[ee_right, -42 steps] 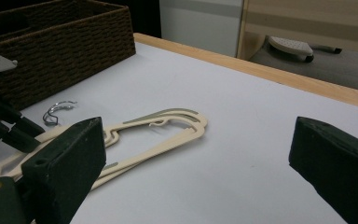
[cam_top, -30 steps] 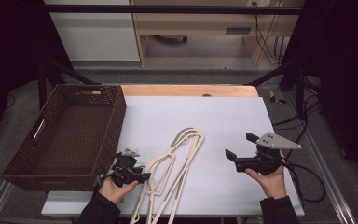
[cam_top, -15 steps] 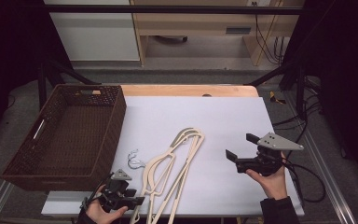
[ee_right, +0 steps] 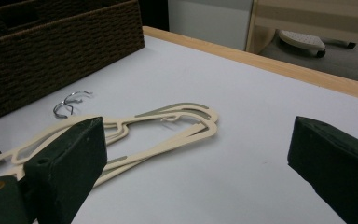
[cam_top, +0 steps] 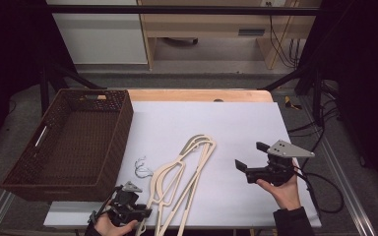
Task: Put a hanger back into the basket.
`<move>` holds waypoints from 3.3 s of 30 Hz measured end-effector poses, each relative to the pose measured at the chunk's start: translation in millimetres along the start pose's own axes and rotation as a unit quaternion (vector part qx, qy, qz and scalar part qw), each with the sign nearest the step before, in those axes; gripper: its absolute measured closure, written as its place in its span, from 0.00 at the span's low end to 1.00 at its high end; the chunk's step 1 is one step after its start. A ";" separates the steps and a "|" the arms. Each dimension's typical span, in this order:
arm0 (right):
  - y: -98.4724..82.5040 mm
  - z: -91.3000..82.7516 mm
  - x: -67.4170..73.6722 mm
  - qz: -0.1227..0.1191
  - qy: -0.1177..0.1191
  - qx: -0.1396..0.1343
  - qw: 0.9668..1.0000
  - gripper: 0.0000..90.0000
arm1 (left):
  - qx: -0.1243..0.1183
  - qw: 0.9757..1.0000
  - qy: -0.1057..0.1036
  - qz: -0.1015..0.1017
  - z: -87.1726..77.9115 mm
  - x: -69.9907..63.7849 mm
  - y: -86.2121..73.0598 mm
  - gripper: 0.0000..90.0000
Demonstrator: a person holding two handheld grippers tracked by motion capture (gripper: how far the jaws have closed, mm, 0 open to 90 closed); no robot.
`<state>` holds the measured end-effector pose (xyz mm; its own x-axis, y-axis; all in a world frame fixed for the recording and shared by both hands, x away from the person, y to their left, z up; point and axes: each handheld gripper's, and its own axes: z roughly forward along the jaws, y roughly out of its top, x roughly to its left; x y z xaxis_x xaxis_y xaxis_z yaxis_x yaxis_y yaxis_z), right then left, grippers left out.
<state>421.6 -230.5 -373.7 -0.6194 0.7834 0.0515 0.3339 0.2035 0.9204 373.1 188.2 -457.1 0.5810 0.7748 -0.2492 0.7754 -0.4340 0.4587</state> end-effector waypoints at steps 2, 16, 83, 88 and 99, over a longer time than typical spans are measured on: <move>-0.5 1.7 0.9 0.000 0.001 0.004 1.000 0.05 | 0.001 1.000 0.002 -0.002 0.2 -0.2 0.6 0.80; -0.4 21.4 17.6 -0.007 0.027 0.013 1.000 0.09 | -0.037 0.998 0.044 -0.012 -11.1 4.5 4.4 0.87; 25.5 200.9 128.4 0.004 0.157 0.141 0.978 0.97 | -0.104 0.991 0.068 0.048 -33.0 -22.0 2.2 0.89; 27.1 196.0 130.6 0.006 0.158 0.137 0.978 0.99 | -0.103 0.991 0.054 0.059 -31.9 -22.5 2.4 0.85; 32.7 177.0 137.6 -0.016 0.149 0.120 0.981 0.99 | -0.145 0.987 -0.034 0.053 -46.1 -5.5 34.0 0.47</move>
<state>473.1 -12.1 -405.2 -0.8010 0.5744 0.1687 0.4466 0.3856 0.8074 384.9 190.5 -400.8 0.6783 0.6948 -0.2393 0.6120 -0.3540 0.7072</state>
